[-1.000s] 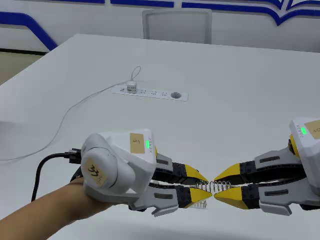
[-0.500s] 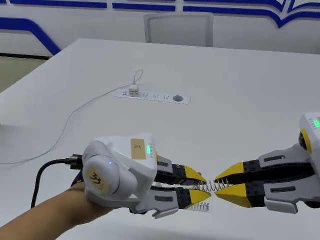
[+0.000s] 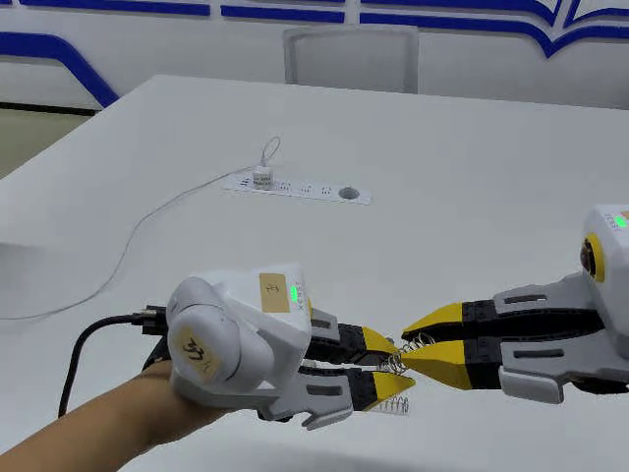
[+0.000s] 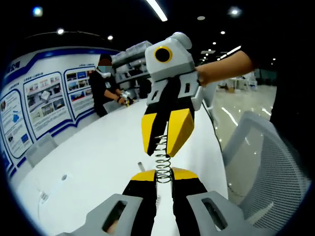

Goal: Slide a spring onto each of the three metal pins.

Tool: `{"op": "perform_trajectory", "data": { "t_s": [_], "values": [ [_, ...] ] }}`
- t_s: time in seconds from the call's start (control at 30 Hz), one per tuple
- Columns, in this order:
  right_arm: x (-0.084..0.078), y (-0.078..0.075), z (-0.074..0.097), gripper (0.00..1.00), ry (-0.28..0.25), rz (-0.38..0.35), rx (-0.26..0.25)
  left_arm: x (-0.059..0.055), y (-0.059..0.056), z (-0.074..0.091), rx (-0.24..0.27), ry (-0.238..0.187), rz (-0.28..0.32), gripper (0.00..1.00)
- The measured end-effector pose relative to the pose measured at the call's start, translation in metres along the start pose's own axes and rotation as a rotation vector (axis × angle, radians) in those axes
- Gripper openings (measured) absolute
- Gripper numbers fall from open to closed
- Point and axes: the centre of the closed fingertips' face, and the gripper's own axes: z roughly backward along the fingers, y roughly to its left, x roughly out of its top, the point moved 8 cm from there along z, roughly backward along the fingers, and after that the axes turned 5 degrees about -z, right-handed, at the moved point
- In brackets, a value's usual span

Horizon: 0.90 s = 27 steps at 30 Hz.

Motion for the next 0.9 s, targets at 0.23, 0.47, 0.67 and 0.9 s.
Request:
{"op": "perform_trajectory", "data": {
  "t_s": [0.23, 0.47, 0.67, 0.9],
  "values": [
    [0.0, 0.002, -0.004, 0.11, -0.004, -0.016, -0.006, -0.002, -0.002, -0.003, 0.0, 0.002, 0.01, 0.09],
    [0.002, 0.004, -0.004, 0.11, 0.011, -0.021, -0.013, -0.005, -0.002, 0.003, -0.015, -0.042, 0.11, 0.1],
    [0.006, 0.001, -0.007, 0.11, 0.016, -0.026, -0.021, -0.005, -0.001, 0.004, 0.01, -0.057, 0.131, 0.12],
    [0.011, -0.001, -0.006, 0.11, 0.018, -0.017, -0.036, -0.013, 0.001, 0.011, 0.062, -0.031, 0.151, 0.26]
  ]
}}
